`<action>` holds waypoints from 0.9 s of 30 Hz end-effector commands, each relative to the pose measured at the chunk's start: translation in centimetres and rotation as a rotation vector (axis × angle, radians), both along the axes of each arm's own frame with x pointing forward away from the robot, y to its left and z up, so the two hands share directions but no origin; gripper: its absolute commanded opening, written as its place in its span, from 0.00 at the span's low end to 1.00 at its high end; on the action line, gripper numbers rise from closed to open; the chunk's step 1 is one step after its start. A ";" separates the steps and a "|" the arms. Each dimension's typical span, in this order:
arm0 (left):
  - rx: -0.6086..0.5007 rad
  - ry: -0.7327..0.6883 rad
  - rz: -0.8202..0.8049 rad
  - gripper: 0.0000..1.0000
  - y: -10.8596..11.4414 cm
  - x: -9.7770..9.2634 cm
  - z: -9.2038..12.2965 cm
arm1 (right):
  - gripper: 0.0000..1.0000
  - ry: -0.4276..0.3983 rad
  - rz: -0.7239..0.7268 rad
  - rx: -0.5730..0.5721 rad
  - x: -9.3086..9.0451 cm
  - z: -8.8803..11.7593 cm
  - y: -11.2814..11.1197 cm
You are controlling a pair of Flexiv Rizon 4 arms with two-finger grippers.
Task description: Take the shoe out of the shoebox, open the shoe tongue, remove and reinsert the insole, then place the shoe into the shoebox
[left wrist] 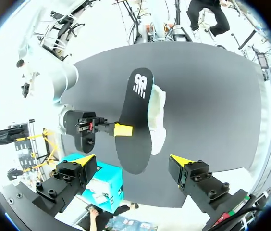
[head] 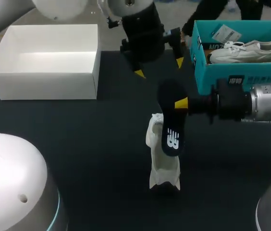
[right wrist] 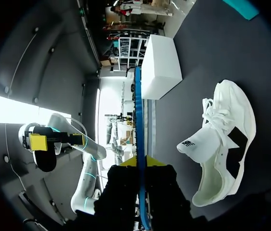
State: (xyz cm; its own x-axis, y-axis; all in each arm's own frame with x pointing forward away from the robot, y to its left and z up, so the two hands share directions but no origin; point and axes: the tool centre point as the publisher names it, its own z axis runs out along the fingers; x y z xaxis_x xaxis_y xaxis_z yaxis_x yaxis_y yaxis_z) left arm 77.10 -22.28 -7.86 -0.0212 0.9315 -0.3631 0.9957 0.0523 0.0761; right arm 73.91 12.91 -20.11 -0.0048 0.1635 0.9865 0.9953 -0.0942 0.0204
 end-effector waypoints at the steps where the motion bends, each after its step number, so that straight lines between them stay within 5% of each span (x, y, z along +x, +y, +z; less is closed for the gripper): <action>1: -0.688 -0.092 -0.073 1.00 4.1 -0.8 -1.3 | 0.00 -0.006 -0.012 -0.009 -0.7 0.8 -0.8; 11: -0.688 -0.092 -0.073 1.00 4.1 -0.8 -1.3 | 0.00 0.004 -0.011 0.000 -1.1 -0.1 -1.3; 16: -0.974 -0.229 0.067 1.00 3.7 -0.7 -1.5 | 0.00 0.008 -0.008 0.038 -1.4 0.5 -1.3; 23: -1.085 -0.341 0.139 1.00 4.6 -0.4 -1.6 | 0.00 -0.020 -0.018 0.013 -0.8 2.7 -1.3; 27: -1.177 -0.292 0.228 1.00 4.5 -0.6 -1.7 | 0.00 -0.026 -0.027 0.007 -0.3 3.5 -1.4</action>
